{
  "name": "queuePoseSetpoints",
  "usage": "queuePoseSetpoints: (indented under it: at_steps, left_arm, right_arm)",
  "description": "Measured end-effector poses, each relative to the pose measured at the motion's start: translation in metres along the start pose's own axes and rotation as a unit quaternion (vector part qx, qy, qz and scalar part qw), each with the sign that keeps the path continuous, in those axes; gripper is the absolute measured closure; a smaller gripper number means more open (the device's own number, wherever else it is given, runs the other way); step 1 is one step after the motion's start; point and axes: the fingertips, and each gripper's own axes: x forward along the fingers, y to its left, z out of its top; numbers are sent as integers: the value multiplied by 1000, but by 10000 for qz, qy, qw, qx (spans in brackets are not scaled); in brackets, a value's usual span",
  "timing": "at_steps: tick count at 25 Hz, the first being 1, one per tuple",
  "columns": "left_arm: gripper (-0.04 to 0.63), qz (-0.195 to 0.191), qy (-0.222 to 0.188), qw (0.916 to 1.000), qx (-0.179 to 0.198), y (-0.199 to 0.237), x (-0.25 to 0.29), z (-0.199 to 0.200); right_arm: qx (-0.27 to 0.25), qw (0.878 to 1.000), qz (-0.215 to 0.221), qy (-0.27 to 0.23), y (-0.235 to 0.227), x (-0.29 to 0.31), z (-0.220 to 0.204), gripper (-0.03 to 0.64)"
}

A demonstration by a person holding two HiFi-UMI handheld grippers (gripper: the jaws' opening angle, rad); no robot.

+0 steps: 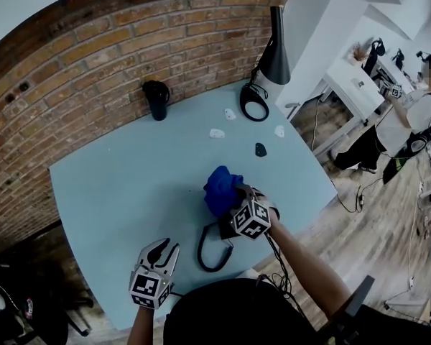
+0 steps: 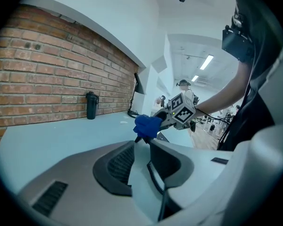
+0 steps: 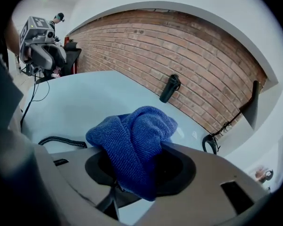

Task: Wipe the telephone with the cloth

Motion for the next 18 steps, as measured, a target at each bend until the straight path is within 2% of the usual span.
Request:
queuePoseSetpoints:
  at_steps: [9, 18]
  left_arm:
    - [463, -35, 80, 10000, 38, 7, 3, 1]
    - [463, -53, 61, 9999, 107, 2, 4, -4]
  right_arm:
    - [182, 9998, 16, 1, 2, 15, -1, 434]
    - [34, 10000, -63, -65, 8, 16, -4, 434]
